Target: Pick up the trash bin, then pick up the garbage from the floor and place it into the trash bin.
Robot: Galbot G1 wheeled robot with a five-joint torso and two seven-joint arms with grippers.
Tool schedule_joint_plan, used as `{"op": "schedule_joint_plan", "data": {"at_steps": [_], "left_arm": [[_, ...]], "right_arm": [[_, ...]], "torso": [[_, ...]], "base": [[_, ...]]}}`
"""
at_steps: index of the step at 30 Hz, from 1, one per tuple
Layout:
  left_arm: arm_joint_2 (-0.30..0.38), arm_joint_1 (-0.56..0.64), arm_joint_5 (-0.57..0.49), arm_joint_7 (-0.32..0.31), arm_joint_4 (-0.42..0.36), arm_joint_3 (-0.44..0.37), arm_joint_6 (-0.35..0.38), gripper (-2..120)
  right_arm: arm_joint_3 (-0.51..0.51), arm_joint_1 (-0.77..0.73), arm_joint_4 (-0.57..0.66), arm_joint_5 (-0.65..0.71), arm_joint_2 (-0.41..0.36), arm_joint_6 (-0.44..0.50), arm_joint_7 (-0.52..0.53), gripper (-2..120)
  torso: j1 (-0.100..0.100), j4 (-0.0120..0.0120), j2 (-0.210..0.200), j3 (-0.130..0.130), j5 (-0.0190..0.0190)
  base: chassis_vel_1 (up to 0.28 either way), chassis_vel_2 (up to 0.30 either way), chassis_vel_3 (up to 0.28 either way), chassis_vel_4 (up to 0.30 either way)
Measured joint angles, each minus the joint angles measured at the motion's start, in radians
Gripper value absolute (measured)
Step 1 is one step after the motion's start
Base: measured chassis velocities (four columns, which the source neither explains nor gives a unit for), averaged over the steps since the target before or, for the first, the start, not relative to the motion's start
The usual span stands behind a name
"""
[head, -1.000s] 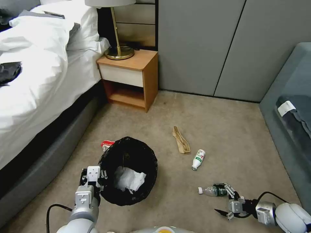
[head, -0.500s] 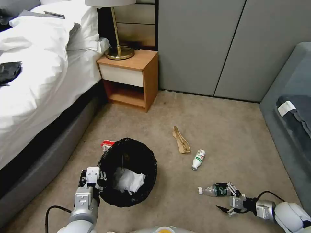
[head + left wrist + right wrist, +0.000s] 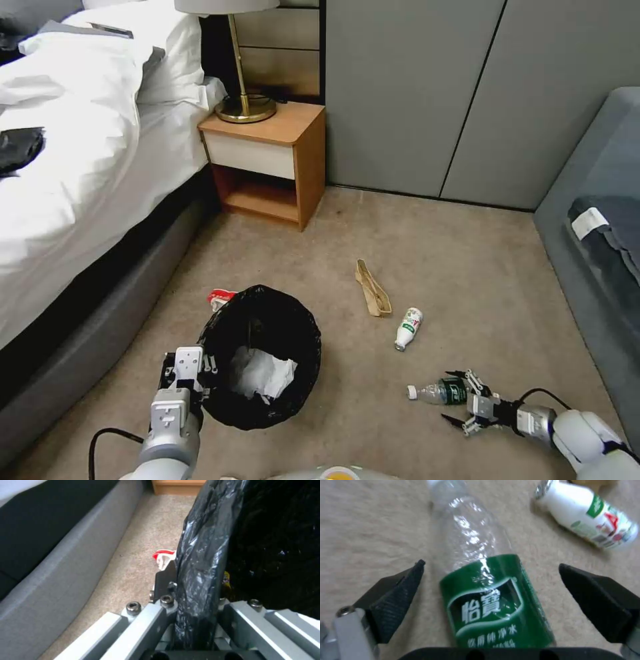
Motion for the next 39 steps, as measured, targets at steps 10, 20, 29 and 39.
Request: {"op": "schedule_joint_plan", "data": {"at_steps": [10, 20, 29, 39], "left_arm": [[-0.016, 0.019, 0.035, -0.001, -0.011, 0.0, 0.002, 1], [-0.02, 0.018, 0.042, -0.002, -0.008, 0.004, 0.003, 1], [-0.015, 0.013, 0.039, -0.002, -0.004, 0.005, 0.004, 1], [-0.008, -0.001, 0.032, -0.002, 0.008, 0.01, 0.006, 1]], "right_arm": [[-0.064, 0.127, -0.214, 0.057, 0.047, 0.03, -0.001, 62], [-0.09, 0.117, -0.194, 0.091, 0.048, 0.011, -0.001, 36], [-0.092, 0.08, -0.163, 0.167, 0.045, 0.0, -0.001, 26], [-0.1, -0.126, 0.273, 0.64, -0.005, -0.138, 0.06, 25]], "torso": [[0.0, -0.0012, 0.0, 0.0, -0.0022], [0.0, 0.0004, 0.0, 0.0, -0.0002], [0.0, 0.0002, 0.0, 0.0, 0.0006], [0.0, -0.0001, 0.0, 0.0, 0.0]], "base": [[0.0, 0.0, 0.0, 0.0], [0.0, 0.0, 0.0, 0.0], [0.0, 0.0, 0.0, 0.0], [0.0, 0.0, 0.0, 0.0]]}}
